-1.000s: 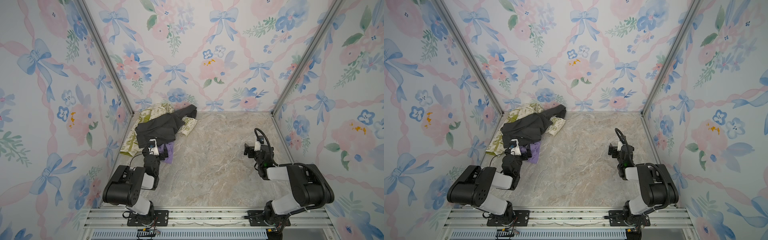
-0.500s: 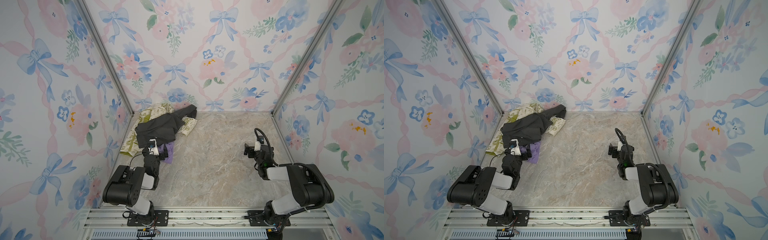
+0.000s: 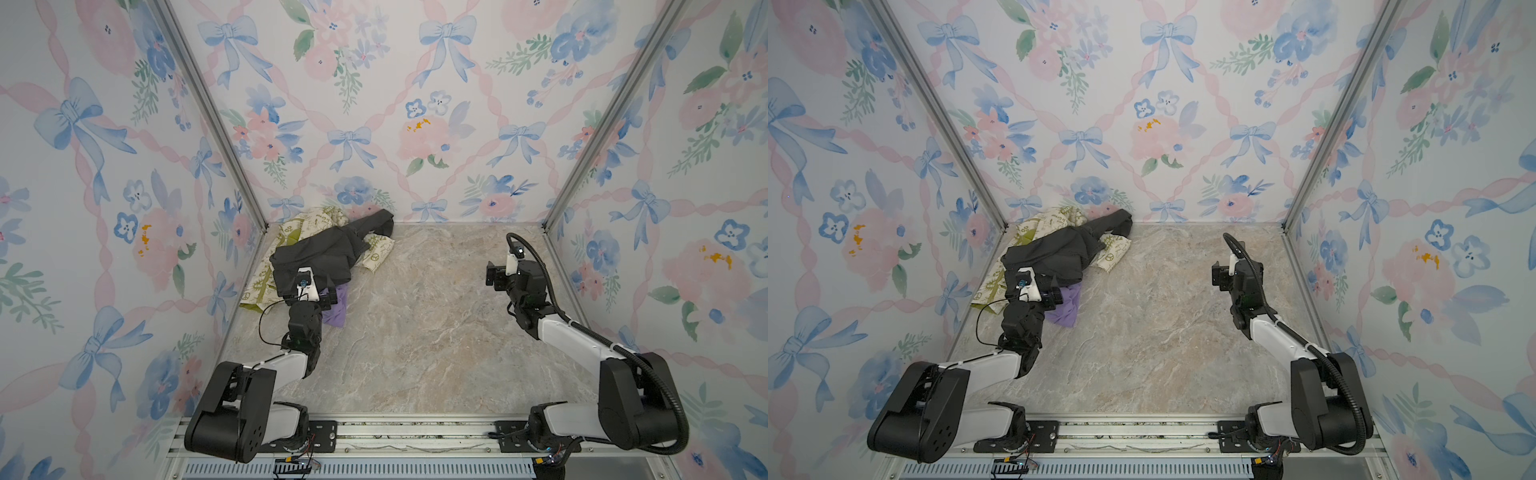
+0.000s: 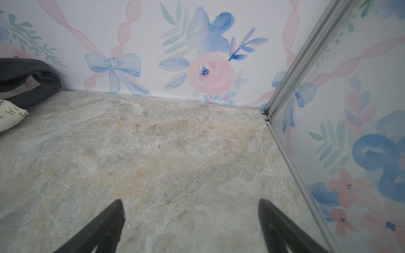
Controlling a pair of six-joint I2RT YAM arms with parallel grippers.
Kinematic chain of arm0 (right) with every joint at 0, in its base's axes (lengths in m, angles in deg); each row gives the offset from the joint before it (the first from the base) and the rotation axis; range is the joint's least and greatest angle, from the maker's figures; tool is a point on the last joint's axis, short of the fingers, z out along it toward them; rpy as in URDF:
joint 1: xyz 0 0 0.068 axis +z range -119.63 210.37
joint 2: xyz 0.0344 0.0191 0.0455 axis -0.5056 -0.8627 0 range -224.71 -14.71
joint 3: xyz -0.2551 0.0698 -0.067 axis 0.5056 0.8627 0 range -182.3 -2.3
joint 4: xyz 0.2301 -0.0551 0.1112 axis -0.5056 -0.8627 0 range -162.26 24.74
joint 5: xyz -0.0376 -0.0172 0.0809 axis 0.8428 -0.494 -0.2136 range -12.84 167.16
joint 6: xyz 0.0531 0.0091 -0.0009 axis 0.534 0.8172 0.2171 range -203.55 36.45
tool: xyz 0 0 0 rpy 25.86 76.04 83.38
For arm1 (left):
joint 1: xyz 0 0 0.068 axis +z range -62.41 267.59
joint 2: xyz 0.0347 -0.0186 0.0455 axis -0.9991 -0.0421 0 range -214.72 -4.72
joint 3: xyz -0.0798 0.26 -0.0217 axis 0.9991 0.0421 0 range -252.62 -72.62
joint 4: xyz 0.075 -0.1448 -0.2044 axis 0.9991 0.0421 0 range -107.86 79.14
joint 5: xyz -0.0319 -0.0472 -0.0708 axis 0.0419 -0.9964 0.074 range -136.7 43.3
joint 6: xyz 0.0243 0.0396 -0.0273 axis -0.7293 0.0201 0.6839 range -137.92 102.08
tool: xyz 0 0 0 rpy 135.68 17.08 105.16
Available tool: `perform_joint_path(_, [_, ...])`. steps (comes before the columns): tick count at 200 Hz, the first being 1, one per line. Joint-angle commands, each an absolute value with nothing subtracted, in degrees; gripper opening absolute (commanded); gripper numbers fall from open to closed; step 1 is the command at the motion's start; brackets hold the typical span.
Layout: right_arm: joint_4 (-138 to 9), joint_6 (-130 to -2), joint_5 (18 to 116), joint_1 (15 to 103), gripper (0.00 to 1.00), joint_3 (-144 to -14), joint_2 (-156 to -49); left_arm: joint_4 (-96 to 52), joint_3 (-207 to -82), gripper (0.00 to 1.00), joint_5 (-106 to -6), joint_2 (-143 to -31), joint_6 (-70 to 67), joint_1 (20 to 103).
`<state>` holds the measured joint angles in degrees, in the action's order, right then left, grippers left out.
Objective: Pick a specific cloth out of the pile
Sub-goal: 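Lower the left gripper onto the purple cloth while the right arm reaches toward the pile, then grasp the purple cloth with the left gripper and lift it from the pile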
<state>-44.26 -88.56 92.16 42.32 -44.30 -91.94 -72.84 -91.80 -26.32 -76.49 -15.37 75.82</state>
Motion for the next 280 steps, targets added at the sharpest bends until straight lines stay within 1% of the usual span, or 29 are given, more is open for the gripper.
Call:
perform_joint_path(1, [-53.64, -92.21, 94.54, 46.02, 0.97, -48.05, -88.61, -55.43, -97.67, 0.98, -22.32, -71.37, -14.66, 74.09])
perform_joint_path(41, [-63.06, -91.55, 93.02, 54.58, 0.97, -53.93, -85.23, -36.74, -102.11, 0.98, -23.07, -61.33, -3.06, 74.06])
perform_joint_path(53, [-65.36, -91.63, 92.66, 58.36, 0.97, -55.80, -85.41, -30.26, -103.79, 0.98, -21.79, -59.81, 1.85, 74.22])
perform_joint_path(66, [-67.01, -91.87, 92.55, 62.51, 0.97, -57.32, -86.27, -25.15, -105.70, 0.98, -24.65, -59.60, 3.01, 74.50])
perform_joint_path(95, [-67.71, -91.42, 92.36, 71.49, 0.97, -60.57, -90.80, -17.75, -108.46, 0.98, -27.09, -61.75, 5.26, 74.27])
perform_joint_path(136, [-65.29, -89.01, 91.09, 81.29, 0.97, -66.34, -100.13, -12.69, -109.53, 0.87, -26.15, -66.92, 6.73, 73.89])
perform_joint_path(163, [-63.66, -88.10, 88.88, 85.25, 0.97, -69.49, -104.86, -11.60, -110.51, 0.81, -27.01, -71.80, 7.66, 73.31])
perform_joint_path(189, [-62.25, -86.73, 87.21, 87.90, 0.97, -70.58, -106.92, -11.12, -111.38, 0.78, -27.95, -77.12, 8.09, 71.86])
perform_joint_path(201, [-61.34, -85.96, 86.30, 88.83, 0.97, -70.40, -107.46, -11.14, -113.65, 0.77, -27.92, -79.24, 8.61, 71.16])
perform_joint_path(206, [-60.97, -85.56, 85.82, 89.13, 0.97, -70.29, -107.60, -11.24, -113.87, 0.75, -27.98, -80.01, 8.86, 70.88])
perform_joint_path(216, [-60.71, -85.24, 84.97, 89.83, 0.97, -70.24, -107.99, -11.27, -114.30, 0.69, -28.22, -81.73, 9.13, 70.67])
perform_joint_path(234, [-60.66, -85.52, 84.09, 90.90, 0.97, -70.40, -108.72, -11.17, -114.80, 0.67, -28.33, -84.68, 9.62, 70.63])
perform_joint_path(244, [-60.67, -85.74, 83.23, 91.09, 0.97, -70.67, -108.99, -11.14, -115.11, 0.60, -28.70, -86.05, 9.92, 70.60])
perform_joint_path(261, [-60.84, -86.13, 82.49, 91.11, 0.97, -71.11, -109.20, -11.13, -115.40, 0.55, -29.81, -88.33, 10.07, 70.57])
perform_joint_path(274, [-61.11, -86.98, 82.13, 91.10, 0.97, -71.41, -109.20, -11.14, -115.42, 0.47, -30.26, -90.07, 10.28, 70.58])
perform_joint_path(280, [-61.04, -87.40, 81.92, 91.11, 0.97, -71.39, -109.22, -11.20, -115.47, 0.42, -30.33, -90.78, 10.41, 70.62])
